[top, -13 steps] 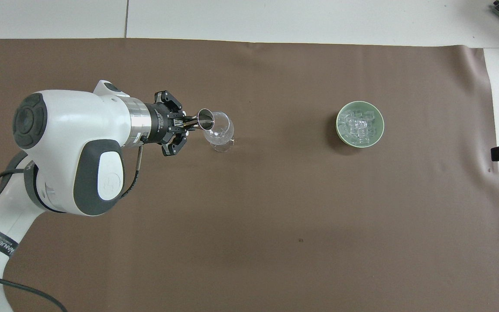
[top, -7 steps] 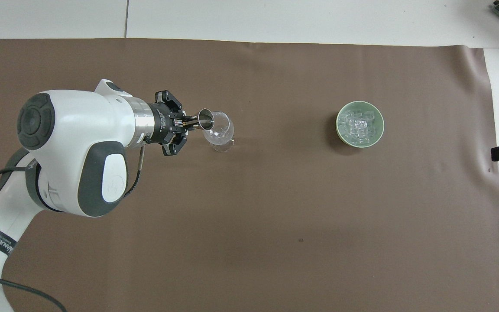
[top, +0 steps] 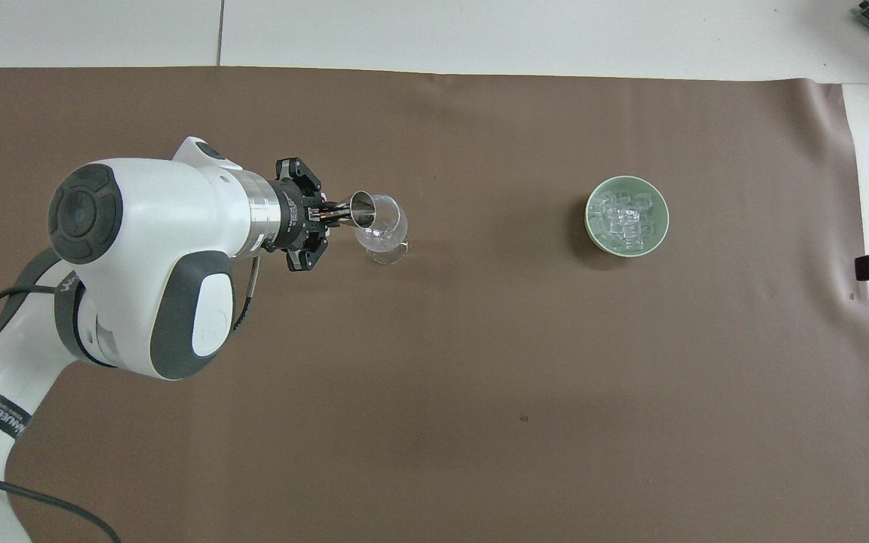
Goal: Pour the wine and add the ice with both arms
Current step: 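Tilt the silver cup over the clear glass with the left gripper, then keep tilting the silver cup to pour into the glass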
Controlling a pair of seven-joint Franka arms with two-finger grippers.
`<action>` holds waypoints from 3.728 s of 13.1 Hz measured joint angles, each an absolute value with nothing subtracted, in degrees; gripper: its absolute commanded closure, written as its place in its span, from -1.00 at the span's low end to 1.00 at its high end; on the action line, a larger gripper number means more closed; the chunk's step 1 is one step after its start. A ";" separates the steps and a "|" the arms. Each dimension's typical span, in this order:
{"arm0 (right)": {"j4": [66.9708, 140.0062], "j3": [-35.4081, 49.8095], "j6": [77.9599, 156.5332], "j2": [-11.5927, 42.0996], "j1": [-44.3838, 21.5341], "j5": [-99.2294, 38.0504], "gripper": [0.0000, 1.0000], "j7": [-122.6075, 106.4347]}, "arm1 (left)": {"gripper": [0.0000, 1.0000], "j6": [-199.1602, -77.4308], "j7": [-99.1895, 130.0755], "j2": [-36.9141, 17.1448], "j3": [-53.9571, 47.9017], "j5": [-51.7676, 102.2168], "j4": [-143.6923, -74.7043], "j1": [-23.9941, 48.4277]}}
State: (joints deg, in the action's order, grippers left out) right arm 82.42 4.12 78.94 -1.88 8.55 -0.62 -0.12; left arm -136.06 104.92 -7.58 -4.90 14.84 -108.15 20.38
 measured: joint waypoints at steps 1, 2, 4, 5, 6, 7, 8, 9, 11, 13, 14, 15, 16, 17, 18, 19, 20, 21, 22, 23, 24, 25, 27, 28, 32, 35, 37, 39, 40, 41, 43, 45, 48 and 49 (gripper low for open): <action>82.42 4.12 78.94 -1.88 8.55 -0.62 -1.00 -0.12 | 1.00 -136.08 105.14 -7.62 -4.88 14.13 -108.12 20.50; 82.42 4.12 78.94 -1.88 8.55 -0.62 -1.00 -0.12 | 1.00 -136.10 105.48 -7.65 -4.88 13.31 -108.09 20.56; 82.42 4.12 78.94 -1.88 8.55 -0.62 -1.00 -0.12 | 1.00 -136.12 105.93 -7.67 -4.88 11.83 -108.02 20.60; 82.42 4.12 78.94 -1.88 8.55 -0.62 -1.00 -0.12 | 1.00 -136.12 105.96 -7.67 -4.88 11.58 -107.98 20.60; 82.42 4.12 78.94 -1.88 8.55 -0.62 -1.00 -0.12 | 1.00 -136.12 105.97 -7.68 -4.88 11.36 -107.95 20.61; 82.42 4.12 78.94 -1.88 8.55 -0.62 -1.00 -0.12 | 1.00 -136.12 105.98 -7.68 -4.88 10.97 -107.94 20.61; 82.42 4.12 78.94 -1.88 8.55 -0.62 -1.00 -0.12 | 1.00 -136.12 106.02 -7.69 -4.88 10.54 -107.92 20.61; 82.42 4.12 78.94 -1.88 8.55 -0.62 -1.00 -0.12 | 1.00 -136.12 106.04 -7.69 -4.88 10.07 -107.91 20.61; 82.42 4.12 78.94 -1.88 8.55 -0.62 -1.00 -0.12 | 1.00 -136.12 106.25 -7.70 -4.88 9.15 -107.77 20.62; 82.42 4.12 78.94 -1.88 8.55 -0.62 -1.00 -0.12 | 1.00 -136.12 106.41 -7.70 -4.95 8.21 -107.54 20.86; 82.42 4.12 78.94 -1.88 8.55 -0.62 -1.00 -0.12 | 1.00 -136.12 106.60 -7.71 -4.97 7.68 -107.44 21.11; 82.42 4.12 78.94 -1.88 8.55 -0.62 -1.00 -0.12 | 1.00 -136.12 106.86 -7.73 -4.96 7.11 -107.34 21.33; 82.42 4.12 78.94 -1.88 8.55 -0.62 -1.00 -0.12 | 1.00 -136.11 107.14 -7.82 -4.96 6.28 -107.22 21.45; 82.42 4.12 78.94 -1.88 8.55 -0.62 -1.00 -0.12 | 1.00 -136.08 107.38 -7.94 -4.96 5.54 -107.10 21.48; 82.42 4.12 78.94 -1.88 8.55 -0.62 -1.00 -0.12 | 1.00 -136.07 107.42 -8.10 -4.95 5.26 -106.99 21.48; 82.42 4.12 78.94 -1.88 8.55 -0.62 -1.00 -0.12 | 1.00 -136.07 107.42 -8.24 -4.94 4.90 -106.89 21.48; 82.42 4.12 78.94 -1.88 8.55 -0.62 -1.00 -0.12 | 1.00 -136.06 107.45 -8.31 -4.93 4.43 -106.83 21.48; 82.42 4.12 78.94 -1.88 8.55 -0.62 -1.00 -0.12 | 1.00 -136.05 107.48 -8.32 -4.93 4.11 -106.79 21.48; 82.42 4.12 78.94 -1.88 8.55 -0.62 -1.00 -0.12 | 1.00 -136.02 107.51 -8.32 -4.93 3.93 -106.76 21.48; 82.42 4.12 78.94 -1.88 8.55 -0.62 -1.00 -0.12 | 1.00 -136.01 107.52 -8.32 -4.93 3.85 -106.75 21.48; 82.42 4.12 78.94 -1.88 8.55 -0.62 -1.00 -0.12 | 1.00 -136.00 107.52 -8.32 -4.93 3.56 -106.75 21.48; 82.42 4.12 78.94 -1.88 8.55 -0.62 -1.00 -0.12 | 1.00 -136.00 107.58 -8.33 -4.93 3.17 -106.72 21.49; 82.42 4.12 78.94 -1.88 8.55 -0.62 -1.00 -0.12 | 1.00 -135.92 107.92 -8.32 -4.93 2.32 -106.62 21.49; 82.42 4.12 78.94 -1.88 8.55 -0.62 -1.00 -0.12 | 1.00 -135.90 108.14 -8.33 -4.93 1.93 -106.55 21.50; 82.42 4.12 78.94 -1.88 8.55 -0.62 -1.00 -0.12 | 1.00 -135.04 108.98 -8.70 -4.96 0.50 -105.01 21.66; 82.42 4.12 78.94 -1.88 8.55 -0.62 -1.00 -0.12 | 1.00 -134.43 109.25 -9.14 -4.96 -0.58 -104.44 22.32; 82.42 4.12 78.94 -1.88 8.55 -0.62 -1.00 -0.12 | 1.00 -134.26 109.29 -9.23 -4.97 -1.09 -104.35 22.44; 82.42 4.12 78.94 -1.88 8.55 -0.62 -1.00 -0.12 | 1.00 -134.04 109.30 -9.23 -4.97 -1.63 -104.31 22.61; 82.42 4.12 78.94 -1.88 8.55 -0.62 -1.00 -0.12 | 1.00 -133.97 109.30 -9.23 -4.95 -1.97 -104.30 22.70; 82.42 4.12 78.94 -1.88 8.55 -0.62 -1.00 -0.12 | 1.00 -133.92 109.33 -9.23 -4.93 -2.34 -104.28 22.77; 82.42 4.12 78.94 -1.88 8.55 -0.62 -1.00 -0.12 | 1.00 -133.85 109.35 -9.23 -4.93 -2.79 -104.24 22.80; 82.42 4.12 78.94 -1.88 8.55 -0.62 -1.00 -0.12 | 1.00 -133.57 109.36 -9.23 -4.93 -3.25 -104.13 22.81; 82.42 4.12 78.94 -1.88 8.55 -0.62 -1.00 -0.12 | 1.00 -132.98 109.36 -9.23 -4.93 -3.90 -103.71 22.96; 82.42 4.12 78.94 -1.88 8.55 -0.62 -1.00 -0.12 | 1.00 -132.89 109.36 -9.23 -4.94 -4.18 -103.69 23.00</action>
State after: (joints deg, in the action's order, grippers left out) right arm 82.42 4.12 78.94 -1.88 8.55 -0.62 -0.12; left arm -132.89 109.36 -9.23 -4.94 -4.18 -103.69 23.00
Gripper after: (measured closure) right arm 0.000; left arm 0.784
